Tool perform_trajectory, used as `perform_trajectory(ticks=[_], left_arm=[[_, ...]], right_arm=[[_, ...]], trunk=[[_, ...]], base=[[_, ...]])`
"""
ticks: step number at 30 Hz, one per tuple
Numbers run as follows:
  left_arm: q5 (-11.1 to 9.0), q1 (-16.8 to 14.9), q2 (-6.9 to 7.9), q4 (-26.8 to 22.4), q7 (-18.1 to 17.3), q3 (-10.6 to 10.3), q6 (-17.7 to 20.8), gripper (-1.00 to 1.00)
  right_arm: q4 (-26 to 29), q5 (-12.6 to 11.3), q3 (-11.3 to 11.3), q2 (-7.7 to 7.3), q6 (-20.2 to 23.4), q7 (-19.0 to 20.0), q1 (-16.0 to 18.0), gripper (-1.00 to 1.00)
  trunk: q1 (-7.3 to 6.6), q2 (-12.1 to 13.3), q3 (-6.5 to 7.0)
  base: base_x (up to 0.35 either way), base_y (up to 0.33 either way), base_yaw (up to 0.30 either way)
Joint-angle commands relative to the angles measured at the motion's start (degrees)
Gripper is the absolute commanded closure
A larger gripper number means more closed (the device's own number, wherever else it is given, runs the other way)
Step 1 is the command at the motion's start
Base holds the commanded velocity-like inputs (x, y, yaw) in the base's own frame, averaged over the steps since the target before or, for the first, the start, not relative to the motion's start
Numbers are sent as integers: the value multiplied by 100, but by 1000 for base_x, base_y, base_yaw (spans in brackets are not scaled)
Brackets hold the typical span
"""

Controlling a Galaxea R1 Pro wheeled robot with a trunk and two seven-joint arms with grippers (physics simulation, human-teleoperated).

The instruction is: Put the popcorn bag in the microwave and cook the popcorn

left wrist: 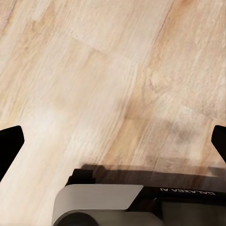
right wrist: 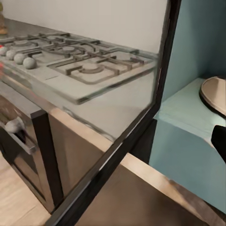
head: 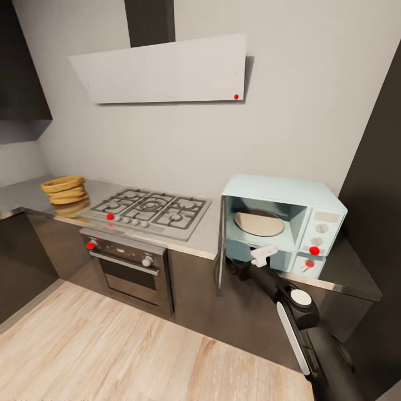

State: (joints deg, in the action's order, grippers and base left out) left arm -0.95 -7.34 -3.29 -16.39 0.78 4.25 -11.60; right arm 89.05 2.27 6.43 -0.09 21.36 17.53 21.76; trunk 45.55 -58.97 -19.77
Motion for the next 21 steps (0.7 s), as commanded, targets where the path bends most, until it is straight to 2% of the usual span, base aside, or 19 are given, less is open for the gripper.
perform_trajectory(ticks=[1,21], left_arm=[[-10,-4,-5,4,-8,32,-18,-100],[-10,-3,-5,4,-8,32,-18,-100]], right_arm=[[9,19,-1,0,30,24,4,-100],[16,19,-1,0,26,23,4,-100]], trunk=[[0,-4,-7],[0,-4,-33]], base=[[0,0,27],[0,0,103]])
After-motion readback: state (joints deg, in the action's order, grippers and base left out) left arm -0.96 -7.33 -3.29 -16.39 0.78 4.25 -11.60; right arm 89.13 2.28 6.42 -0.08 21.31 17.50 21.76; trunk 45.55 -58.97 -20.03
